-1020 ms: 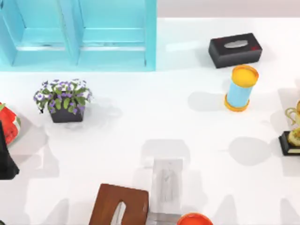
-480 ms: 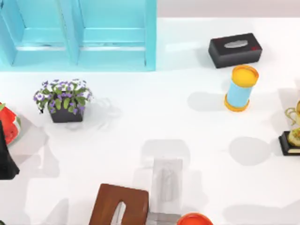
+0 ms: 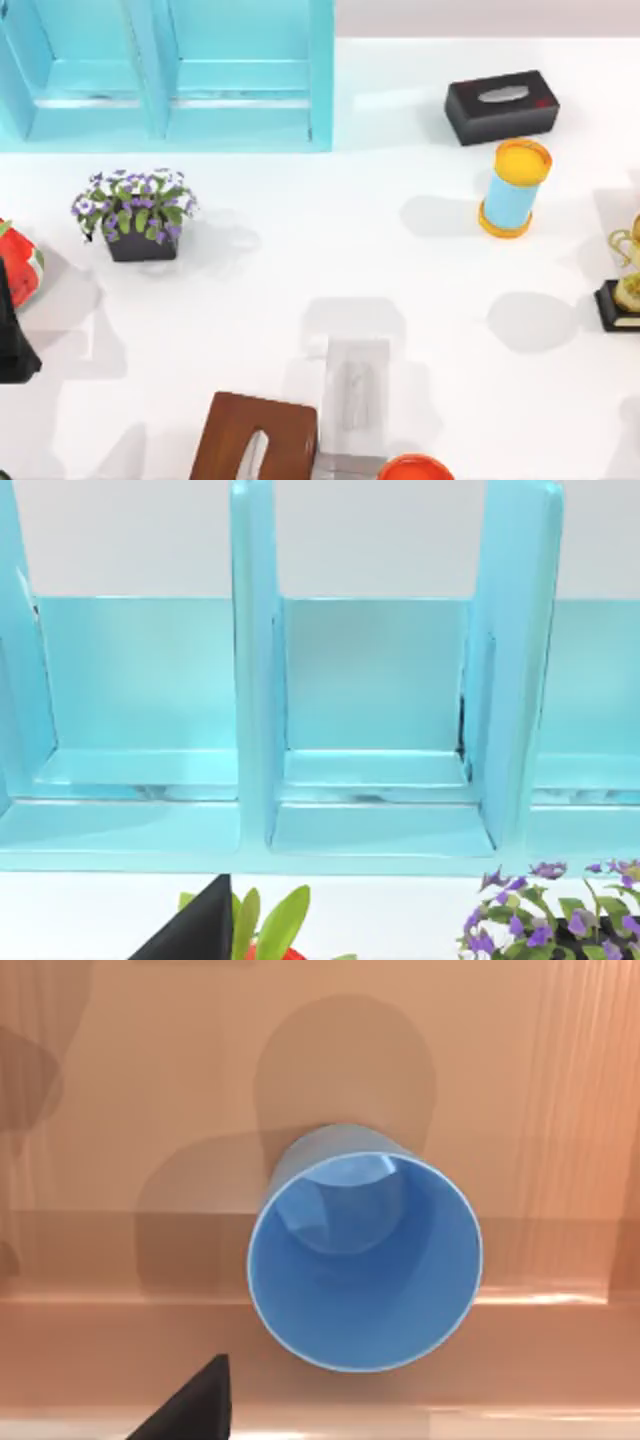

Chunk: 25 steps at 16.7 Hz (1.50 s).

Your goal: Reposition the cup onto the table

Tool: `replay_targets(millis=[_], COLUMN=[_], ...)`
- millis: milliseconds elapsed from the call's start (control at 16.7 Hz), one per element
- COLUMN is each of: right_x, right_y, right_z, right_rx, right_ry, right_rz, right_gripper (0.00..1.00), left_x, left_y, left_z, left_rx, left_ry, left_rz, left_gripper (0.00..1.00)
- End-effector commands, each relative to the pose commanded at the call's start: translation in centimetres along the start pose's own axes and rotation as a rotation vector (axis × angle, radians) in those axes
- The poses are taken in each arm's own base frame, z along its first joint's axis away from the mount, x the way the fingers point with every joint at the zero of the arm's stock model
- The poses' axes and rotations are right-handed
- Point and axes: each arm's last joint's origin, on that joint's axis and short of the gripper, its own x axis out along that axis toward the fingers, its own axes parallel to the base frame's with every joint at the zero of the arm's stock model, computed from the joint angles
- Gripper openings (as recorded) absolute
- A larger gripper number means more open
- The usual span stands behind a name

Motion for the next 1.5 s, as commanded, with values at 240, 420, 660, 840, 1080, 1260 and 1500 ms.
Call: replay_targets(millis=[240, 420, 660, 840, 1080, 1260, 1500], right_x=[0.4, 0.4, 0.9, 3.1, 7.2, 9.7, 10.4], right_y=[-2.0, -2.1, -2.0, -2.0, -1.8, -1.4, -1.4], right_z=[0.4, 0.4, 0.4, 0.4, 0.2, -0.2, -0.5], right_rx=[-0.002, -0.002, -0.002, -0.002, -0.002, -0.002, -0.002], right_ry=[0.080, 0.082, 0.083, 0.082, 0.082, 0.080, 0.082], right_rz=[0.067, 0.069, 0.070, 0.069, 0.070, 0.068, 0.069], right_gripper=[1.00, 1.00, 1.00, 1.00, 1.00, 1.00, 1.00], left_x=[0.0, 0.0, 0.0, 0.0, 0.0, 0.0, 0.0], left_y=[0.0, 0.0, 0.0, 0.0, 0.0, 0.0, 0.0], left_z=[0.0, 0.0, 0.0, 0.0, 0.0, 0.0, 0.0], left_rx=[0.000, 0.000, 0.000, 0.000, 0.000, 0.000, 0.000], left_ry=[0.000, 0.000, 0.000, 0.000, 0.000, 0.000, 0.000], left_rz=[0.000, 0.000, 0.000, 0.000, 0.000, 0.000, 0.000], left_gripper=[1.00, 1.00, 1.00, 1.00, 1.00, 1.00, 1.00])
